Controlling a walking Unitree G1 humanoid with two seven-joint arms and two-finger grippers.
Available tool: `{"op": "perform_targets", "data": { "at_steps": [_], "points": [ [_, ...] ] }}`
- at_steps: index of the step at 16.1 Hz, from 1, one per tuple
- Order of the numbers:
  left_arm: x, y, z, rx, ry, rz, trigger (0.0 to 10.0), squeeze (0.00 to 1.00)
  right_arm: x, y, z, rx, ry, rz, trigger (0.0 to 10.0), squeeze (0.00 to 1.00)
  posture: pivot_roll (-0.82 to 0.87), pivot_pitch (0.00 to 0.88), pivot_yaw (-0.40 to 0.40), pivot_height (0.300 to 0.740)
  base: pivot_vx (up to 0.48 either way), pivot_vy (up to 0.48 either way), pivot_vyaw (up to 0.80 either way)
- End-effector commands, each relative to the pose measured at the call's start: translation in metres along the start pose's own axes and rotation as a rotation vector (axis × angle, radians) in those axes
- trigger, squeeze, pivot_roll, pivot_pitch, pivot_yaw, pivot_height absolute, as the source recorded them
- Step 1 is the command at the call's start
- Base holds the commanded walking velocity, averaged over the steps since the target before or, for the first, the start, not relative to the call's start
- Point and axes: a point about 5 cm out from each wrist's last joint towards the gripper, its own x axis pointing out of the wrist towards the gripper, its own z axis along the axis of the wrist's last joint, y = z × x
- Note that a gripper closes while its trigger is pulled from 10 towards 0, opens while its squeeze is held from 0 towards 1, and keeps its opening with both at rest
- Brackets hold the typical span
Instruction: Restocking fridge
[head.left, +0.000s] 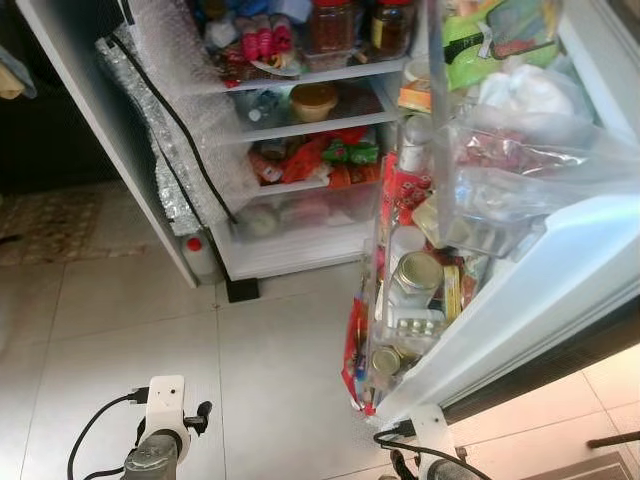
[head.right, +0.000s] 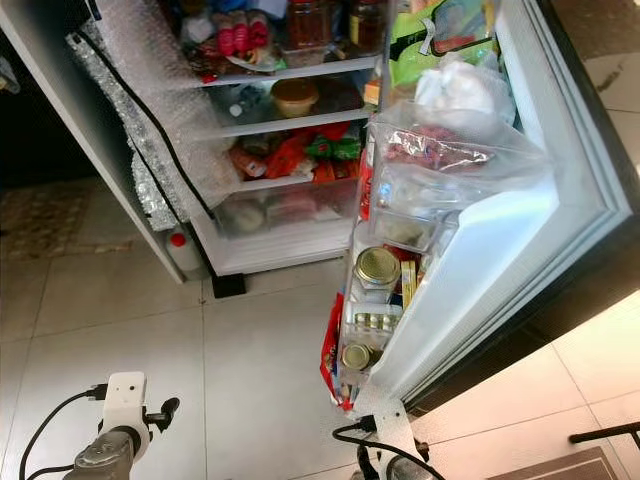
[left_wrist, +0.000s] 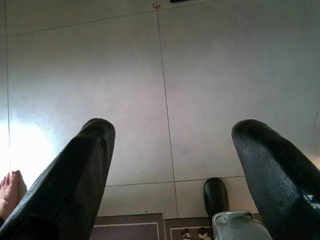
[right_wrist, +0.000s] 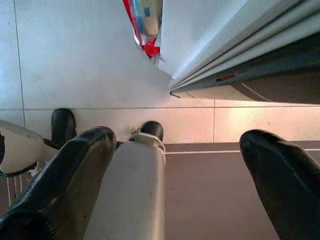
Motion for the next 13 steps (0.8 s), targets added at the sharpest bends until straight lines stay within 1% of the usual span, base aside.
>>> {"op": "perform_targets", "data": {
  "at_steps": [1, 4, 7, 13],
  "points": [
    [-0.0023, 0.004, -0.0071, 0.001, 0.02, 0.014, 10.0, 0.0, -0.0005, -0.0016, 0.0003, 0.029, -0.027, -0.012, 10.0, 0.0, -0.1, 0.148, 0.029, 0.74, 0.0, 0.0, 0.0],
    [-0.0024, 0.0039, -0.0074, -0.018, 0.02, 0.019, 10.0, 0.0, -0.001, -0.0024, 0.002, 0.066, -0.067, -0.027, 10.0, 0.0, -0.1, 0.147, 0.028, 0.74, 0.0, 0.0, 0.0],
    [-0.0025, 0.0044, -0.0077, -0.025, 0.021, 0.022, 10.0, 0.0, -0.001, -0.0025, 0.0014, 0.064, -0.067, -0.022, 10.0, 0.0, -0.1, 0.144, 0.027, 0.74, 0.0, 0.421, 0.0],
    [-0.0028, 0.0051, -0.0085, -0.025, 0.023, 0.02, 10.0, 0.0, -0.0013, -0.0022, 0.0006, 0.069, -0.077, -0.02, 10.0, 0.0, -0.1, 0.138, 0.027, 0.74, 0.0, 0.342, 0.0]
  ]
}}
